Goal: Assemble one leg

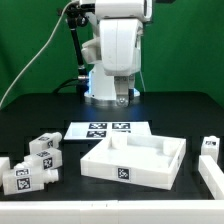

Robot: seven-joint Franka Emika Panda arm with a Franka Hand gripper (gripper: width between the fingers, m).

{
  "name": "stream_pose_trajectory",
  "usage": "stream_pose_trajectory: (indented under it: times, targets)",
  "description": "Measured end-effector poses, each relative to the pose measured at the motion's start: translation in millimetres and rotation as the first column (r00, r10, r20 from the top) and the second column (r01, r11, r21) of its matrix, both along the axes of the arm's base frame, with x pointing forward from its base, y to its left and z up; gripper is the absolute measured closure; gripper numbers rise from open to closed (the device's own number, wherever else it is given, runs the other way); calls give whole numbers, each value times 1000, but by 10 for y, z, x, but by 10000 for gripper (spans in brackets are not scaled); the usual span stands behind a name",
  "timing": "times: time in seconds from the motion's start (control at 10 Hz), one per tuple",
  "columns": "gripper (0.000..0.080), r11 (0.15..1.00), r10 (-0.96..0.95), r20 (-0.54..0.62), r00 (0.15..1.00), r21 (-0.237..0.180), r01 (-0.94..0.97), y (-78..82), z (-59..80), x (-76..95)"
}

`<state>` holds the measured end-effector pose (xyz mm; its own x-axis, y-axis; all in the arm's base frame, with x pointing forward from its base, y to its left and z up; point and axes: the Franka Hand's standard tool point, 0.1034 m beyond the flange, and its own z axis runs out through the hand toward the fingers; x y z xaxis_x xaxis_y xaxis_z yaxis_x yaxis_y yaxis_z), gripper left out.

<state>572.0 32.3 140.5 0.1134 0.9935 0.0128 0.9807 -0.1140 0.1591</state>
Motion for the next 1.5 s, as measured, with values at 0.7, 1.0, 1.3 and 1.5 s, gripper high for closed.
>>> stream_pose_trajectory:
  times: [0.7, 1.0, 1.3, 1.5]
  targets:
    - [150, 996, -83, -22, 996, 41, 84, 268, -462, -636]
    - [150, 995, -88, -24, 996, 40, 89, 249, -457, -623]
    - [150, 989, -133, -13, 991, 60, 133, 258, -614, -840]
    - [150, 983, -165, -42, 985, 71, 168, 266, -884, -1070]
